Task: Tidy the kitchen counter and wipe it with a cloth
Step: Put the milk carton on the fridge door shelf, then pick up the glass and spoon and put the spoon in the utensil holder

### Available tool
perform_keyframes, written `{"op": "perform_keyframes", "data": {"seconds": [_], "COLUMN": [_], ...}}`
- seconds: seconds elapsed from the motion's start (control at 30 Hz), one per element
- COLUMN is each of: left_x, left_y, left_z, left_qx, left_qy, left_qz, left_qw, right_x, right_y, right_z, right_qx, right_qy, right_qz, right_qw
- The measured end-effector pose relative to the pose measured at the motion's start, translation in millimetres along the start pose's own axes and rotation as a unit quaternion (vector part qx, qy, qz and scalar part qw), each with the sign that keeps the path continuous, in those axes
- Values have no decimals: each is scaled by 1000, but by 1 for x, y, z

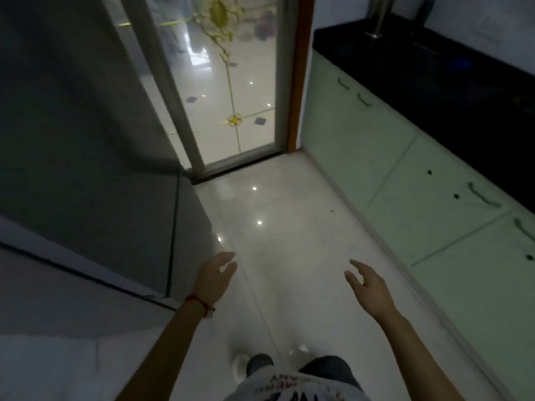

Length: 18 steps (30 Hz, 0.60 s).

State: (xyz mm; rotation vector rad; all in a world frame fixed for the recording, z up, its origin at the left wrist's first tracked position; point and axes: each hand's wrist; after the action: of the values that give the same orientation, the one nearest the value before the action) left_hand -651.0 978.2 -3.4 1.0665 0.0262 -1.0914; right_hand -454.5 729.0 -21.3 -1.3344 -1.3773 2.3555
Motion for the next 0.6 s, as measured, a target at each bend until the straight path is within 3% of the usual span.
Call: {"op": "perform_keyframes", "data": {"seconds": [0.17,0.33,0.43,0.6], "left_x": [107,190,231,293], "left_y": [-13,7,21,63], "left_z": [-21,-19,-23,-29], "left_qx": [-128,-263,-264,-193], "left_qy": [-71,-126,-139,-204], "left_qz": [-87,-46,-102,-237], "left_qw": [985,955,949,930], "right_x": [-40,-73,-88,-103], "right_y": [116,200,232,259], "right_z": [59,124,158,199], "right_qx": [179,307,368,440], "right_qy": [11,49,91,203], "right_qz": [-56,-104,-129,-182], "right_qw": [982,945,917,856]}}
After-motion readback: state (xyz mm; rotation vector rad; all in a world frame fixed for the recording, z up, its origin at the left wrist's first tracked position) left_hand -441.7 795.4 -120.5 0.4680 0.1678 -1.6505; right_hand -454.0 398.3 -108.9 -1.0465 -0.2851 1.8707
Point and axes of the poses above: each hand's wrist, its own z-axis away from the middle knuckle, its own x-axis out of the palm, y = z × x, and after that the axes turned 14 degrees about -x, right-handed
